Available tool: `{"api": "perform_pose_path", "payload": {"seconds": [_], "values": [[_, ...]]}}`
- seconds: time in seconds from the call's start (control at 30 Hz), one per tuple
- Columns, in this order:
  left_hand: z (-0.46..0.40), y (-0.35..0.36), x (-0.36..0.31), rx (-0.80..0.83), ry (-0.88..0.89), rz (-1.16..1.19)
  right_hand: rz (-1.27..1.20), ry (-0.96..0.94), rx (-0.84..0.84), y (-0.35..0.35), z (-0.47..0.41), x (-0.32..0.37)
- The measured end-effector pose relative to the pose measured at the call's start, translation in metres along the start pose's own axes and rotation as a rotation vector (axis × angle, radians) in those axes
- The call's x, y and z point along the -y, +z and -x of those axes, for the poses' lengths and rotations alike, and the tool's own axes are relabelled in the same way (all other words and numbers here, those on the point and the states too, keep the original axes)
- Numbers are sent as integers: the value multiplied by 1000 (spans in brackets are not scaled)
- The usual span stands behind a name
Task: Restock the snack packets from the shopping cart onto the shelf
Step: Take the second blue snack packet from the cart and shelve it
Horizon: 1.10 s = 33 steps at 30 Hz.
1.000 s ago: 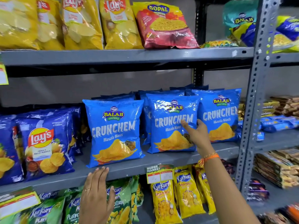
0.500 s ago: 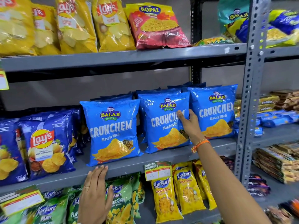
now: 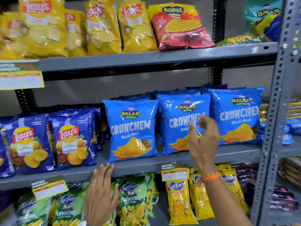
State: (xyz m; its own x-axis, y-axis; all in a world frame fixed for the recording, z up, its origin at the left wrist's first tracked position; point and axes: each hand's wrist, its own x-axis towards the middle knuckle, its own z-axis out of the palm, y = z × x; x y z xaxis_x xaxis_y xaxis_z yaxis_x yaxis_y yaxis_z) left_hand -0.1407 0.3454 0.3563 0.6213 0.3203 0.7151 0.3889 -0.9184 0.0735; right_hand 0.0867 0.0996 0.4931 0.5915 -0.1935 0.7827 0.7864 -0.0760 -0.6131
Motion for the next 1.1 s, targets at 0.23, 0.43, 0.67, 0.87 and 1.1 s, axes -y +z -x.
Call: {"api": "perform_pose_path", "payload": {"seconds": [0.23, 0.43, 0.67, 0.87, 1.1], "values": [[3, 0, 12, 21, 3, -67, -100, 208, 725, 92, 40, 38], [2, -4, 17, 19, 37, -52, -385, 543, 542, 139, 23, 38], [1, -4, 17, 25, 42, -83, -530, 417, 540, 146, 4, 37], [4, 0, 16, 16, 62, -74, -537, 365, 559, 146, 5, 37], [4, 3, 20, 51, 58, -47, -519, 370, 498, 145, 8, 36]]}}
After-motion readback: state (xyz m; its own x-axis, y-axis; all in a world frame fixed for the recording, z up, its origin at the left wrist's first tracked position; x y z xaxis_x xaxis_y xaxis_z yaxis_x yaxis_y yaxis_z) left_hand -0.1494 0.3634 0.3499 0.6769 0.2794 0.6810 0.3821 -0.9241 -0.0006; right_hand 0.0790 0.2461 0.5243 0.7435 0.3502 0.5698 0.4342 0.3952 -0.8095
